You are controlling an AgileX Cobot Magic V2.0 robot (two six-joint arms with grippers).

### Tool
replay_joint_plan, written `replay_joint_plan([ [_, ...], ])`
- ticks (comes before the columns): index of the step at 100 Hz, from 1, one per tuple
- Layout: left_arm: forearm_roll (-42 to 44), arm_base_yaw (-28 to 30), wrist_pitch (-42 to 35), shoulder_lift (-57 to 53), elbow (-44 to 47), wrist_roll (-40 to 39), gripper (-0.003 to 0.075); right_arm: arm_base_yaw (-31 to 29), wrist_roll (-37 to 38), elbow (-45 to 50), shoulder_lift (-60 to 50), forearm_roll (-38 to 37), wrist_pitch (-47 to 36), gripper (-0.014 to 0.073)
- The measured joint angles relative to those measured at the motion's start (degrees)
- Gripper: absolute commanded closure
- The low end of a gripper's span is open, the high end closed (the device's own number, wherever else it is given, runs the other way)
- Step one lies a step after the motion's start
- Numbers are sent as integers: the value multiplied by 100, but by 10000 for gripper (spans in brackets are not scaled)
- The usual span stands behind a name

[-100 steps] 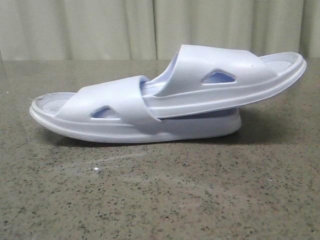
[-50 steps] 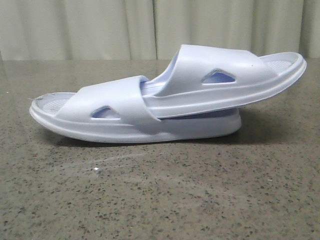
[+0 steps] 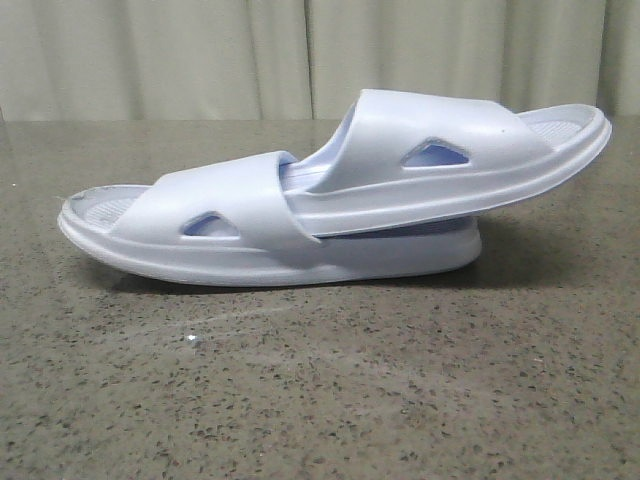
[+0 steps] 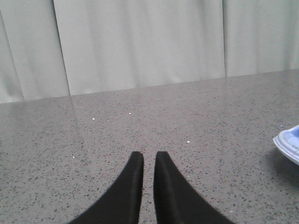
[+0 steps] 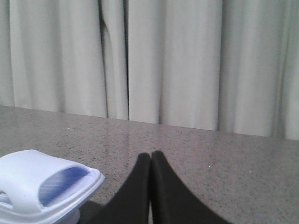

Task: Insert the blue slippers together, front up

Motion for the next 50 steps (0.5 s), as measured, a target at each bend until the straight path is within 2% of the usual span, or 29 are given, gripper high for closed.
replay_joint_plan([
  [21,0,0,0,0,0,0,704,-812,1881,35,-36,-1483,504,701],
  [38,0,0,0,0,0,0,704,-942,2613,132,-370,-2248,648,701],
  [50,0,0,0,0,0,0,704,-942,2893,380,-604,-2489,658,701],
])
